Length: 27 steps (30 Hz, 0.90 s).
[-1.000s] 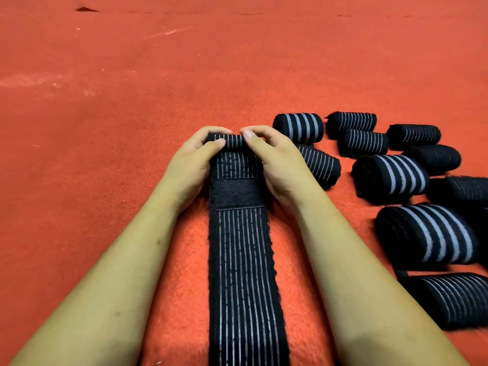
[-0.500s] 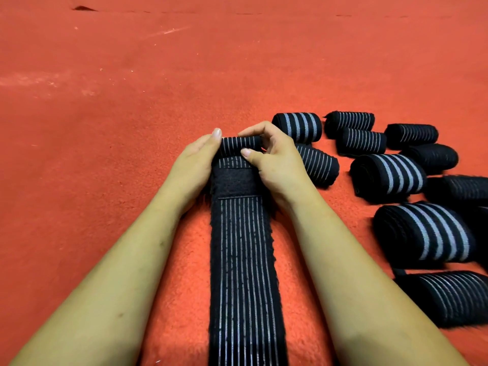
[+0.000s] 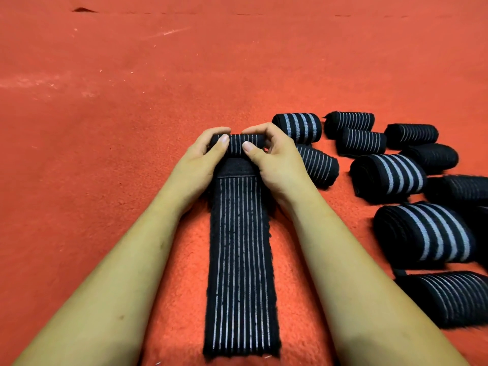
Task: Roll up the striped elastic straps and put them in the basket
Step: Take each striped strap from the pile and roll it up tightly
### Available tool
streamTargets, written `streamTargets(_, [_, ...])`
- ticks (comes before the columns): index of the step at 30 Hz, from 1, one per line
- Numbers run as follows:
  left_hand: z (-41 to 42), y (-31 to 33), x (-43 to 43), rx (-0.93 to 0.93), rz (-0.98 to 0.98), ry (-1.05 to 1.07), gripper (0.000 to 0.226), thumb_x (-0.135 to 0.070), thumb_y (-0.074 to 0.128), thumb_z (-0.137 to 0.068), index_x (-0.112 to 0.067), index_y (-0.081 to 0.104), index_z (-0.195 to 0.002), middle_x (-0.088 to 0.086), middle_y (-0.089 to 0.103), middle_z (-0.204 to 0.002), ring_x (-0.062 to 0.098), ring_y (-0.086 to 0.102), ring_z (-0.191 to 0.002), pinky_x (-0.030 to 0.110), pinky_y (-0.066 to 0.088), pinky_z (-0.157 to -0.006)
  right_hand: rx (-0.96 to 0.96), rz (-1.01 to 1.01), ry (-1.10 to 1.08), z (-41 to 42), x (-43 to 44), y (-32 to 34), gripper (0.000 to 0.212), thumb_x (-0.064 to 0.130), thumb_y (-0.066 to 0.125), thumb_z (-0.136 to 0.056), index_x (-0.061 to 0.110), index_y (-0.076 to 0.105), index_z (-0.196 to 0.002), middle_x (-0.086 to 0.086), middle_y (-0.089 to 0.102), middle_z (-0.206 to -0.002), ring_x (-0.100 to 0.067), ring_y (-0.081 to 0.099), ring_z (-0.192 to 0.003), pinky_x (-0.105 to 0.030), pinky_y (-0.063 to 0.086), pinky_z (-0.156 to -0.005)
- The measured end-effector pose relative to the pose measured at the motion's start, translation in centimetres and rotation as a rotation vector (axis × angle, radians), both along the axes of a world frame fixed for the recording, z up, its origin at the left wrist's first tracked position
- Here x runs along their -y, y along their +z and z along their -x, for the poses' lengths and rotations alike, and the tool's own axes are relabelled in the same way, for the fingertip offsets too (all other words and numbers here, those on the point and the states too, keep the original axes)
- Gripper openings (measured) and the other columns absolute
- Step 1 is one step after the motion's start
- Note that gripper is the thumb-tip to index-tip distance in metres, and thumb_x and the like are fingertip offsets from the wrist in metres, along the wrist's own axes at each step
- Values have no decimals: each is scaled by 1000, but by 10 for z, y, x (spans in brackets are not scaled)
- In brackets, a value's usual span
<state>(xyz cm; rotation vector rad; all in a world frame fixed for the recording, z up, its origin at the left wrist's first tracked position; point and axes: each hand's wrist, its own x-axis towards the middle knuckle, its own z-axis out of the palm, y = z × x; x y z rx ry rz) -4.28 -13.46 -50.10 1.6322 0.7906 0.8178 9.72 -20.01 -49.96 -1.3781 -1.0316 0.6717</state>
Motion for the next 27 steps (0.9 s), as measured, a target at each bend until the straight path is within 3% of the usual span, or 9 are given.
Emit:
streamTargets(3, [-2, 2, 5, -82, -20, 78, 30, -44, 44, -103, -25, 65, -115, -8, 69, -108, 2, 61, -98, 24, 46, -92, 31, -11, 48, 3, 3, 2, 17, 0, 63, -87, 14, 65, -97, -1, 68, -94, -13, 63, -92, -40, 54, -90])
streamTargets(7, [-1, 1, 2, 27, 9, 77, 16, -31, 51, -103, -24, 65, -100, -4, 66, -97, 8, 59, -90, 31, 47, -90, -5, -6, 93, 6, 3, 4, 17, 0, 63, -85, 11, 63, -99, -11, 69, -104, -19, 65, -96, -44, 53, -93])
streamTargets(9, [1, -2, -2, 70, 1, 32, 12, -32, 55, -97, -25, 65, -100, -2, 66, -99, 12, 60, -94, 37, 47, -93, -74, -4, 87, 8, 0, 3, 14, 17, 67, -86, 16, 63, -100, -10, 69, -106, -16, 65, -97, -45, 52, -97])
streamTargets(11, [2, -4, -4, 100, -11, -13, 15, -31, 56, -93, -28, 65, -104, -3, 66, -102, 14, 60, -97, 40, 47, -96, -126, 67, 42, 9, -4, 2, 32, 46, 62, -85, 19, 65, -103, -4, 70, -105, -17, 67, -101, -48, 51, -99])
streamTargets(13, [3, -5, -5, 104, -25, -50, 17, -28, 58, -91, -33, 66, -105, -6, 65, -102, 14, 59, -97, 40, 46, -95, -107, 170, 35, 9, -5, 1, 48, 60, 52, -85, 19, 66, -104, -4, 72, -104, -20, 69, -100, -51, 52, -97])
streamTargets(15, [5, -4, -6, 88, -45, -70, 21, -27, 59, -91, -37, 65, -108, -7, 65, -105, 14, 58, -100, 41, 45, -97, -53, 182, 33, 8, -4, 0, 45, 56, 49, -90, 18, 67, -106, -4, 73, -102, -20, 70, -98, -51, 53, -95])
streamTargets(20, [3, -5, -4, 13, -50, 4, 26, -42, 55, -96, -33, 63, -120, -11, 65, -111, 8, 60, -104, 40, 45, -103, -22, 32, 4, 4, 1, 2, 16, 16, 60, -95, 11, 64, -110, -8, 69, -105, -23, 66, -102, -47, 51, -97])
streamTargets(24, [1, -5, -2, -6, 139, 60, 49, -70, 56, -79, -28, 66, -103, -4, 72, -99, 12, 66, -94, 45, 49, -97, 69, -3, 65, 4, 5, 4, 19, 3, 62, -88, 14, 63, -103, -1, 67, -99, -17, 64, -100, -43, 52, -96])
streamTargets(27, [1, -5, -4, 86, 184, 66, 33, -59, 61, -80, -28, 66, -90, -3, 69, -89, 16, 63, -89, 43, 47, -90, 77, 9, 113, 6, 7, 6, 21, -3, 63, -85, 11, 61, -101, -1, 65, -97, -13, 62, -94, -40, 52, -93])
